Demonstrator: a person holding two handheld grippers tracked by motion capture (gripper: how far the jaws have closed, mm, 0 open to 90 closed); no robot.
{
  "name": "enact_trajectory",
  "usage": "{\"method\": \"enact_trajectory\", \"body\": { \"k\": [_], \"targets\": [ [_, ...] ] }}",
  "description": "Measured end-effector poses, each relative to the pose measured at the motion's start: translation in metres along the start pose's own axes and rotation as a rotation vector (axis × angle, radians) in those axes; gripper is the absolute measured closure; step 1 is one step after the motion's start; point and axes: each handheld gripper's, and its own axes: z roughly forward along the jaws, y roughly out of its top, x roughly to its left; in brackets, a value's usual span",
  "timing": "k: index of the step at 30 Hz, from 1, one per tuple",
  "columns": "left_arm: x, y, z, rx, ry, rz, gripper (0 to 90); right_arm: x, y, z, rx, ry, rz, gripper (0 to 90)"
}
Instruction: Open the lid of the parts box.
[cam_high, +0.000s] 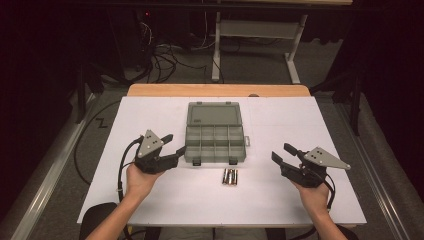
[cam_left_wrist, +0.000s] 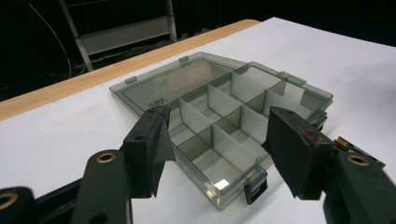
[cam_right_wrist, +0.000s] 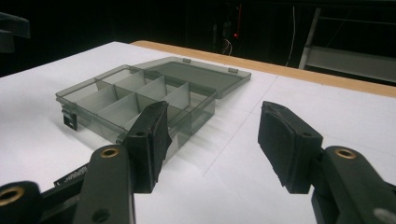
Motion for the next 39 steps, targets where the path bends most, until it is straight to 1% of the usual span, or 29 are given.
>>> {"method": "enact_trajectory", "body": {
  "k": [4,7,10,15,19,24,27,29,30,32,36,39],
  "targets": [
    [0.000,-0.005,-0.002,0.001,0.010,0.001,39.4,-0.002,-0.006,-0.004,0.003,-0.008,0.002,43.2],
    [0.001,-0.009,-0.001,0.006,0.015,0.002,39.5,-0.003,-0.010,-0.007,-0.014,-0.018,0.002,41.7],
    [0.000,-0.011,-0.002,-0.001,0.014,-0.003,39.5,-0.003,-0.013,-0.009,-0.028,-0.023,0.002,41.3],
    [-0.002,-0.015,-0.002,-0.011,0.008,-0.012,39.5,-0.002,-0.018,-0.010,-0.023,-0.021,0.008,40.9],
    [-0.003,-0.022,-0.004,-0.013,0.005,-0.015,39.4,-0.002,-0.020,-0.011,-0.024,-0.023,0.009,40.8],
    [-0.001,-0.029,-0.006,-0.014,-0.003,-0.039,39.4,0.000,-0.024,-0.012,-0.026,-0.023,0.011,40.7],
    [0.000,-0.031,-0.010,-0.019,0.004,-0.037,39.4,0.000,-0.026,-0.013,-0.037,-0.017,0.018,40.6],
    [0.002,-0.032,-0.012,-0.029,0.002,-0.056,39.6,0.000,-0.027,-0.014,-0.040,-0.026,-0.003,40.5],
    [0.003,-0.033,-0.013,-0.032,0.003,-0.066,39.6,-0.001,-0.027,-0.014,-0.042,-0.030,-0.007,40.5],
    [0.005,-0.034,-0.013,-0.030,0.007,-0.072,39.7,-0.001,-0.027,-0.015,-0.050,-0.029,-0.004,40.5],
    [0.006,-0.036,-0.012,-0.020,0.013,-0.069,39.7,-0.001,-0.028,-0.014,-0.048,-0.029,-0.007,40.6],
    [0.006,-0.036,-0.012,-0.020,0.022,-0.051,39.7,-0.001,-0.029,-0.013,-0.046,-0.027,-0.004,40.7]
  ]
}}
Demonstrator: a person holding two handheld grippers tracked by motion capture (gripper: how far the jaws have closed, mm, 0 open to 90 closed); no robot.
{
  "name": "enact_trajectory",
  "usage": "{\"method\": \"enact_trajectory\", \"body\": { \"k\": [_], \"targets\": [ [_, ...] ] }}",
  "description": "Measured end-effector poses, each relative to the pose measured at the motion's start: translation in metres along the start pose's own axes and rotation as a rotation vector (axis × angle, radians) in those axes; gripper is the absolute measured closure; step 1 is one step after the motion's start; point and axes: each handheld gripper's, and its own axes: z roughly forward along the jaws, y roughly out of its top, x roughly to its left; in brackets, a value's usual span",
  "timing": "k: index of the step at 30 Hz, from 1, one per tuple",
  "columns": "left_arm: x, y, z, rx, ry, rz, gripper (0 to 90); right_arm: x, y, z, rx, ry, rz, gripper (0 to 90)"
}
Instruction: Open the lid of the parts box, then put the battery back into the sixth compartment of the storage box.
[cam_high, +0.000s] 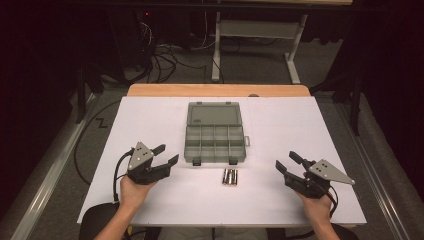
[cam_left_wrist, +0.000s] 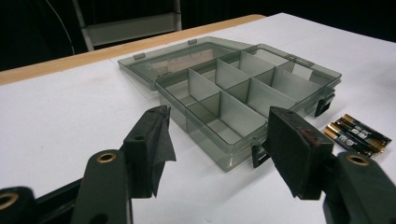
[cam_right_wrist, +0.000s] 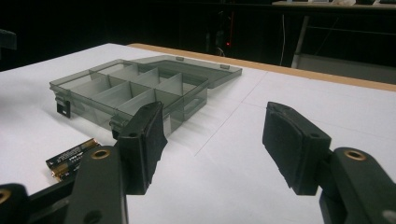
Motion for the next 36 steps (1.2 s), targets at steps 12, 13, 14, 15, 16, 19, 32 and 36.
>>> {"method": "enact_trajectory", "body": {
  "k": [12,13,14,15,16,19,32,36],
  "targets": [
    [-0.001,0.001,0.000,0.003,-0.015,-0.011,39.5,-0.001,0.000,-0.002,-0.018,0.001,0.003,40.6],
    [-0.002,0.002,0.000,0.004,-0.017,-0.011,39.5,0.000,0.000,-0.002,-0.020,0.004,0.001,40.6],
    [-0.002,0.002,0.000,0.002,-0.019,-0.013,39.5,0.000,0.001,-0.002,-0.022,0.003,-0.001,40.6],
    [-0.002,0.003,0.000,0.002,-0.021,-0.015,39.6,0.000,0.001,-0.003,-0.023,0.004,-0.003,40.6],
    [-0.002,0.003,0.001,0.002,-0.025,-0.017,39.6,0.000,0.001,-0.003,-0.023,0.005,-0.004,40.6],
    [-0.002,0.004,0.002,0.005,-0.036,-0.027,39.7,0.001,0.001,-0.004,-0.029,0.006,-0.001,40.6],
    [-0.009,0.023,0.007,0.025,-0.064,0.001,39.5,0.000,0.002,-0.008,-0.046,-0.003,0.003,40.1],
    [-0.012,0.027,0.010,0.043,-0.075,0.014,39.8,-0.001,0.001,-0.007,-0.039,-0.004,0.010,40.0]
  ]
}}
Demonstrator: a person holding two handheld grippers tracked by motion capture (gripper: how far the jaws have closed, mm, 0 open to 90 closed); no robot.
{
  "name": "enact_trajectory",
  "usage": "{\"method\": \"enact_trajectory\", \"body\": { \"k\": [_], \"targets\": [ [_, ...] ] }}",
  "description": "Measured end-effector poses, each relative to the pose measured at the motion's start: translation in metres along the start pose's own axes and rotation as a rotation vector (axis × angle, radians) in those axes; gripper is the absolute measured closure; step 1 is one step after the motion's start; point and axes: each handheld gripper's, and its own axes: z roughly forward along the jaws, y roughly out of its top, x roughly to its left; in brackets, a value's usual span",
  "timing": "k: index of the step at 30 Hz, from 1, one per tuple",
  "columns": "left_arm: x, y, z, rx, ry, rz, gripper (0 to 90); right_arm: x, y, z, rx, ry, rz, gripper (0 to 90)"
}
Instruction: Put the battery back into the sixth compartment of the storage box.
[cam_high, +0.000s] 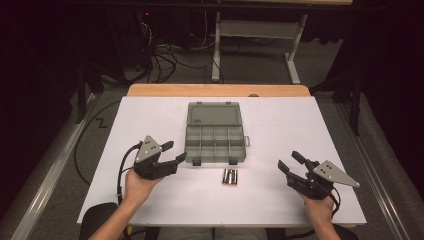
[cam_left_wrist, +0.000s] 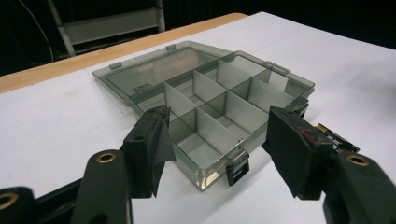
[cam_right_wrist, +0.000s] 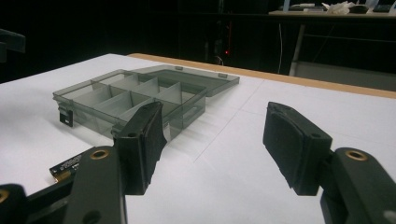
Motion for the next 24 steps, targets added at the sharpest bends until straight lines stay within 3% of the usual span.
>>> {"method": "enact_trajectory", "body": {
  "k": [12,24],
  "targets": [
    [-0.007,0.010,0.013,0.062,-0.037,0.000,41.6,0.000,0.000,0.000,0.000,0.005,0.007,39.5],
    [-0.016,0.023,0.029,0.158,-0.071,-0.001,43.6,-0.001,0.001,0.000,-0.002,0.003,0.004,39.8]
  ]
}}
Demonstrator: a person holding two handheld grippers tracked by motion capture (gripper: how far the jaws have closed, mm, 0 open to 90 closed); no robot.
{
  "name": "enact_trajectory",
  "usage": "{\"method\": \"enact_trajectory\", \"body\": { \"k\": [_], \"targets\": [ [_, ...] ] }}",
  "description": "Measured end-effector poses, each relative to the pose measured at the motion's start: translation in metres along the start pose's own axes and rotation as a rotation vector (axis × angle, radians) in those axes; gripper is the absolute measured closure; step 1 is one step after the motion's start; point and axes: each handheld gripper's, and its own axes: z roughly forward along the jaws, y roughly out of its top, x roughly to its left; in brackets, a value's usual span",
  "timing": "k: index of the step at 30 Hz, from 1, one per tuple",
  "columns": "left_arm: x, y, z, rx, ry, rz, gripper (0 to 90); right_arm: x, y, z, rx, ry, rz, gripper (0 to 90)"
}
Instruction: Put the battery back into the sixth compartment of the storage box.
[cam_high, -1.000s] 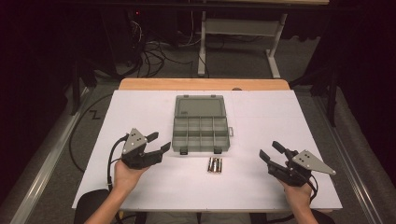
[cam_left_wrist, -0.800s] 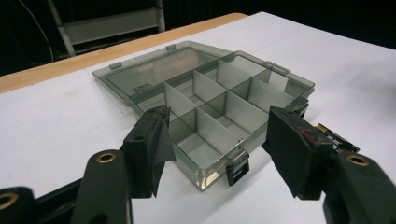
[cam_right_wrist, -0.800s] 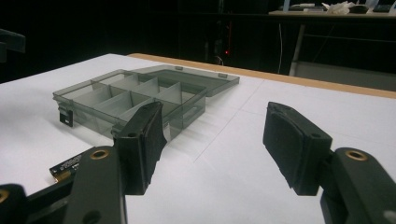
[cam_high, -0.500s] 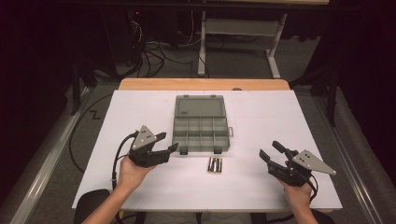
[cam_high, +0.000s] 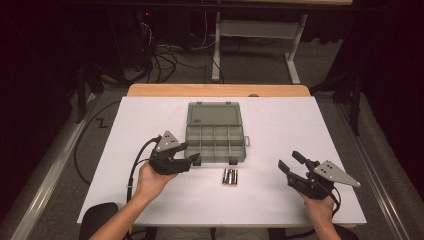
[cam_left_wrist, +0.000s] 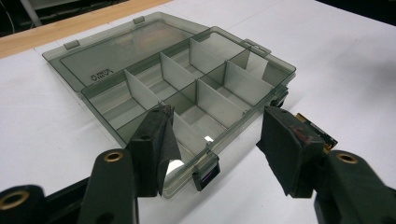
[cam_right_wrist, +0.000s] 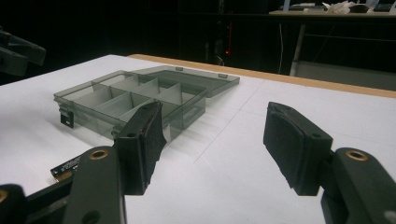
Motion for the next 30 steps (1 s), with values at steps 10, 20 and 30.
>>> {"method": "enact_trajectory", "body": {
  "k": [10,20,30],
  "targets": [
    [-0.012,0.009,0.014,0.088,-0.042,0.018,44.5,0.001,0.000,-0.001,0.002,0.001,-0.008,40.5],
    [-0.020,0.013,0.031,0.170,-0.055,0.027,45.6,0.000,0.000,0.000,0.006,0.007,-0.002,41.2],
    [-0.026,0.022,0.039,0.242,-0.039,0.012,49.2,0.000,0.000,0.000,0.005,0.008,-0.002,41.2]
  ]
}}
